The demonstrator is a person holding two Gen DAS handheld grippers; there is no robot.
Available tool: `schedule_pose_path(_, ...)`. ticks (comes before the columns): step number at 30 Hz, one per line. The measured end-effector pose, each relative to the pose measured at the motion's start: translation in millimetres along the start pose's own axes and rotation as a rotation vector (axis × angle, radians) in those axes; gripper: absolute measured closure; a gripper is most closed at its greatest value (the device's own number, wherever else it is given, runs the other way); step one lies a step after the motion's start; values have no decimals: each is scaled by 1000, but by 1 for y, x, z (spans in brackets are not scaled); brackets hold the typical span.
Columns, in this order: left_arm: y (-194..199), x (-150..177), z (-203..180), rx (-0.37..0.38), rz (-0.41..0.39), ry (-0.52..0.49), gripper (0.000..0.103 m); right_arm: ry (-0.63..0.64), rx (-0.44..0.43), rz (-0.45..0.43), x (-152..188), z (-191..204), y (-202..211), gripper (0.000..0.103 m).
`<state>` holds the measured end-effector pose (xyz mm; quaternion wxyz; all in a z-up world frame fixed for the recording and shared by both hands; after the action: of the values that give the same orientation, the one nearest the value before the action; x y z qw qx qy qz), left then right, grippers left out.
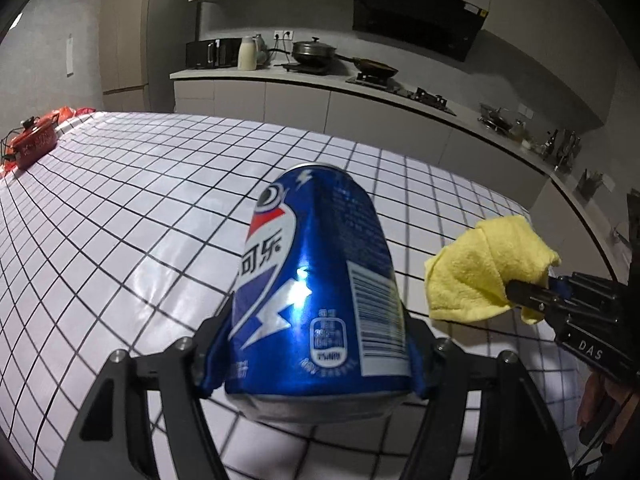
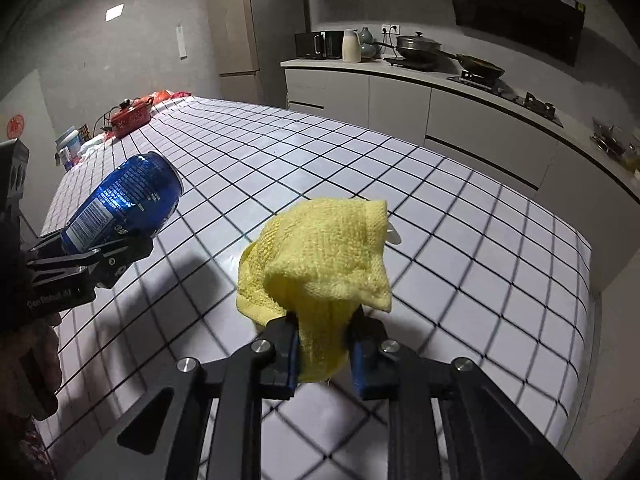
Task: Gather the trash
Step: 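Carry the yellow cloth and blue can with both tools over the black bin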
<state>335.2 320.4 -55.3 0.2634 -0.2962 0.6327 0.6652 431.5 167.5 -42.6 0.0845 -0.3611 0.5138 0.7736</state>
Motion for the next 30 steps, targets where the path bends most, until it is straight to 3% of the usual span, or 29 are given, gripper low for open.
schedule_pose_path(7, 24, 12, -41, 27, -10, -62, 34, -28, 11, -20, 27, -17, 46, 82)
schedule_pose_path(30, 91, 44, -175, 115, -42, -121, 34, -107, 24, -100, 107, -96, 198, 82)
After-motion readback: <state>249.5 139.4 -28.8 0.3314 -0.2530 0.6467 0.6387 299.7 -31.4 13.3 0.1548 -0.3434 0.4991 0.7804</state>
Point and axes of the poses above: each gripper's, at about its wrist camera, not at the fingertips, and y roughly against the way its jaws point, z to its left, x to its underside, the point moved 2 cm from there along -y, roughly the way its jaws point, and after that the axes turned 14 degrees about -y, right-handed, at the moved point
